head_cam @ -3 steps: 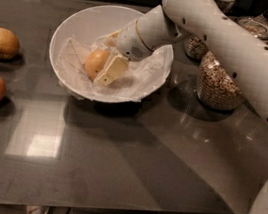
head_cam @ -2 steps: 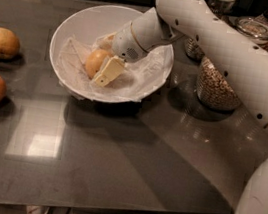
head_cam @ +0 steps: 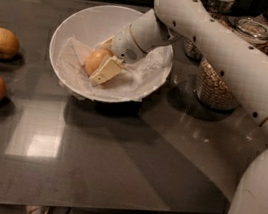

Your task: Pick orange from white bowl

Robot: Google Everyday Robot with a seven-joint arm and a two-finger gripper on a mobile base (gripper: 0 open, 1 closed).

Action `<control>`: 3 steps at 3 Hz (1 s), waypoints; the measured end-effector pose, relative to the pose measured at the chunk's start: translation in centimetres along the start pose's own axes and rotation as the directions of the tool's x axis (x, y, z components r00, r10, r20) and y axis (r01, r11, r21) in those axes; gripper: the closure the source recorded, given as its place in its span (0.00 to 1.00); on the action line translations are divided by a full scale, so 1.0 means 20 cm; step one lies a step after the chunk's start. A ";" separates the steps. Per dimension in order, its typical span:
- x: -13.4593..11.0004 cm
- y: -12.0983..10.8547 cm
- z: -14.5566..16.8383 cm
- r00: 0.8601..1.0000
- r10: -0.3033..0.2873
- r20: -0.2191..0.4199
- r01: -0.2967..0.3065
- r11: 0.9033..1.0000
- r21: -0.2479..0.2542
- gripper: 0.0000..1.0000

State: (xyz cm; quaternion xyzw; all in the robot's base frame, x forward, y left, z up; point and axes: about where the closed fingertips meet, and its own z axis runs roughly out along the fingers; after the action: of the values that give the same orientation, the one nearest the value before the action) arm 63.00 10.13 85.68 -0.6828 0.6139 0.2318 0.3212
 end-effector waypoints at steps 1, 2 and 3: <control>0.00 0.00 0.00 1.000 0.000 0.000 0.000 1.000 0.000 0.74; 0.00 0.00 0.00 1.000 0.000 0.000 0.000 1.000 0.001 0.97; -0.03 -0.01 -0.08 1.000 -0.020 0.019 0.019 0.999 0.028 1.00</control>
Offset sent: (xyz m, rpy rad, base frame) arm 0.0000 0.0000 0.0000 0.0000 0.0000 0.0000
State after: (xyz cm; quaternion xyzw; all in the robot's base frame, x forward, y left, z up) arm 62.94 9.47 87.26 -0.6819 0.6072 0.2270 0.3388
